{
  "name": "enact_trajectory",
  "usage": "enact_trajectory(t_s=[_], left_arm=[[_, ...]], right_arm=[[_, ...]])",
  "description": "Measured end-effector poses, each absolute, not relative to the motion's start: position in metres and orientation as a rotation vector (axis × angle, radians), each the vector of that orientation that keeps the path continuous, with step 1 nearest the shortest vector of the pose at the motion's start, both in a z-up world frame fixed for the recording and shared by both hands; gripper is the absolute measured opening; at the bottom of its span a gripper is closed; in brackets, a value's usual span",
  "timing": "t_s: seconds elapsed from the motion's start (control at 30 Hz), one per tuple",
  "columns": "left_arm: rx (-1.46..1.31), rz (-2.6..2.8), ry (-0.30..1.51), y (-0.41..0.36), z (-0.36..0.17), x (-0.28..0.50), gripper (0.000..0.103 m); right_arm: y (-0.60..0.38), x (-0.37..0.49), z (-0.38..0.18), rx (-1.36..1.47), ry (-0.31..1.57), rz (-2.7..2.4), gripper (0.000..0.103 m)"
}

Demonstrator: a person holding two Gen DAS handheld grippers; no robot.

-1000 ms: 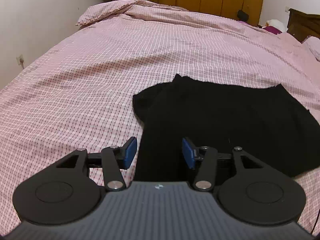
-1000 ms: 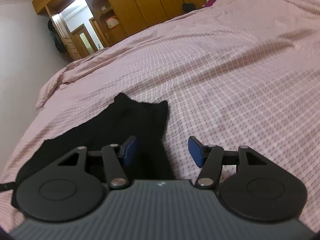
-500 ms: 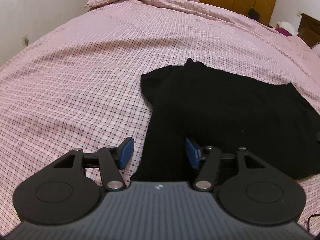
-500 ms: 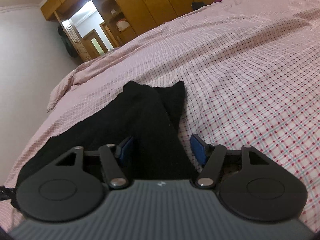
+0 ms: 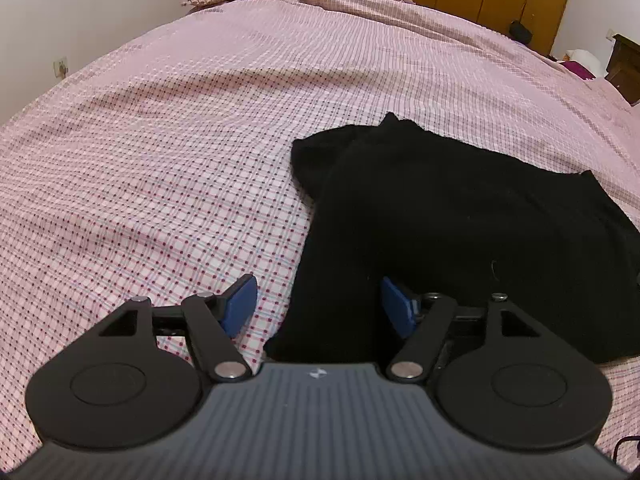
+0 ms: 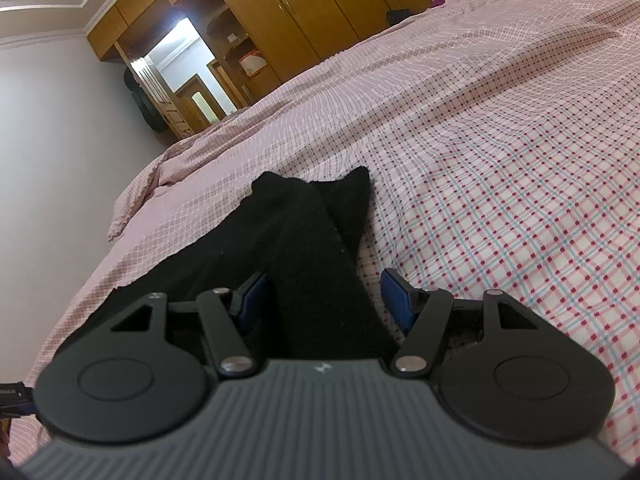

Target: Fold small clothes

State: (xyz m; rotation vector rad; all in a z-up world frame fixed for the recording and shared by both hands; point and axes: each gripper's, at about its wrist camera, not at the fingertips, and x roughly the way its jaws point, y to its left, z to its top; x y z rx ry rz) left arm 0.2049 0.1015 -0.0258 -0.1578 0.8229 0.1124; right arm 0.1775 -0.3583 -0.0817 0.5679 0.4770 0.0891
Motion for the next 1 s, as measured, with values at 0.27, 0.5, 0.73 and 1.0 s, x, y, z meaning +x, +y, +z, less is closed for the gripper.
enact_trajectory(t_s=[0.27, 0.5, 0.73, 1.0], left_arm=[[-0.147, 0.115, 0.826, 0.099, -0.027, 0.206, 0.075], [-0.149, 0.119, 0.833, 0.099, -0.026, 0.207, 0.075], [-0.161, 0.117, 0.829, 0.098, -0.017, 0.198, 0.075], [-0.159, 0.113, 0.808, 0.102, -0.003, 0.185, 0.075]], right_arm=[[-0.359, 0.175, -0.082, 0.573, 0.472, 0.090, 0.064], [-0.348, 0.185, -0.076, 0.513, 0.497, 0.110, 0.068], [-0.350, 0.205, -0.082, 0.664, 0.470, 0.154, 0.039], [-0.355, 0.199, -0.074, 0.768, 0.436, 0.138, 0.026]])
